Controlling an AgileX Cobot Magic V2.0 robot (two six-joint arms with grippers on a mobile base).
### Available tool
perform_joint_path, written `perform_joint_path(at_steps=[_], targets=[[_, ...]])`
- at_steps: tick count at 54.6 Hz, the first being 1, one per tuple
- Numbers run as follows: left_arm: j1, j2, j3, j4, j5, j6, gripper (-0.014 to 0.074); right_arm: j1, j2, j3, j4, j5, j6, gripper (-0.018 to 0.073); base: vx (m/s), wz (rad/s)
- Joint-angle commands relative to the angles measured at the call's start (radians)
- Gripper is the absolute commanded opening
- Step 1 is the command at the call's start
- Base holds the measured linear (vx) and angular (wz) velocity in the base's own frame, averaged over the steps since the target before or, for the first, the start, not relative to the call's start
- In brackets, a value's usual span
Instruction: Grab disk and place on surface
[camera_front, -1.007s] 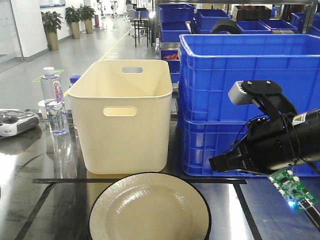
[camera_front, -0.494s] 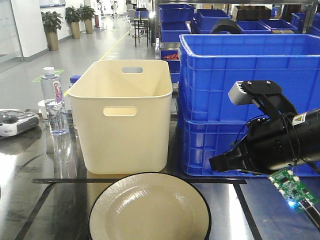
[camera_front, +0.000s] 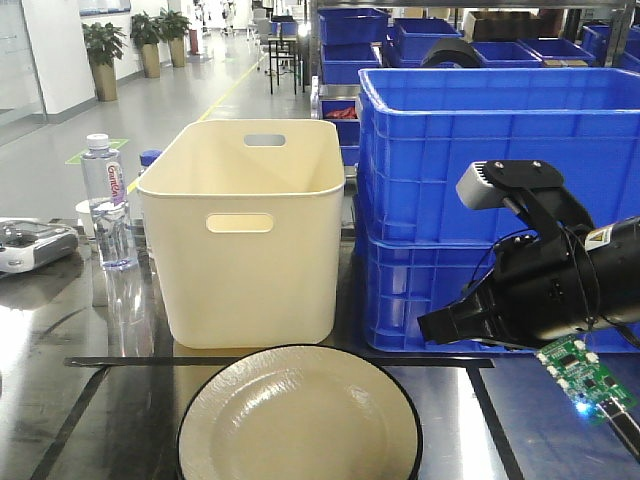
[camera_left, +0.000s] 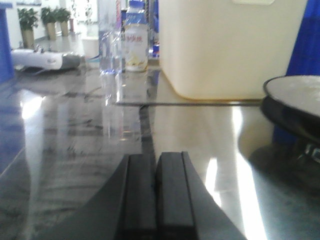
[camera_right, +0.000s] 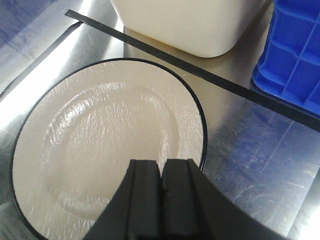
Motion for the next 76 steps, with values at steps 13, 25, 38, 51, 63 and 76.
perform_joint_path(at_steps=[13,25,38,51,63,76], targets=[[0.012,-0.015,-0.005,0.004,-0.015,-0.009,-0.0008,-0.007,-0.034,-0.030,0.022,-0.047,-0.008,0.0067,0.00,0.00],[0.012,-0.015,-0.005,0.004,-0.014,-0.009,-0.0008,-0.007,-0.034,-0.030,0.022,-0.047,-0.008,0.0067,0.00,0.00],[0.012,-0.015,-0.005,0.004,-0.014,-0.009,-0.0008,-0.007,-0.034,-0.030,0.022,-0.047,-0.008,0.0067,0.00,0.00],[0.012,-0.015,-0.005,0.004,-0.014,-0.009,-0.0008,-0.007,-0.032,-0.030,0.021,-0.047,-0.008,0.0067,0.00,0.00],[0.012,-0.015,-0.005,0.004,-0.014,-0.009,-0.0008,-0.007,-0.098,-0.019,-0.137,-0.014,0.012,0.0067,0.00,0.00],[0.012,-0.015,-0.005,0.004,-0.014,-0.009,-0.0008,-0.007,-0.376,0.206,-0.371,-0.167,0.232,0.0067,0.00,0.00]])
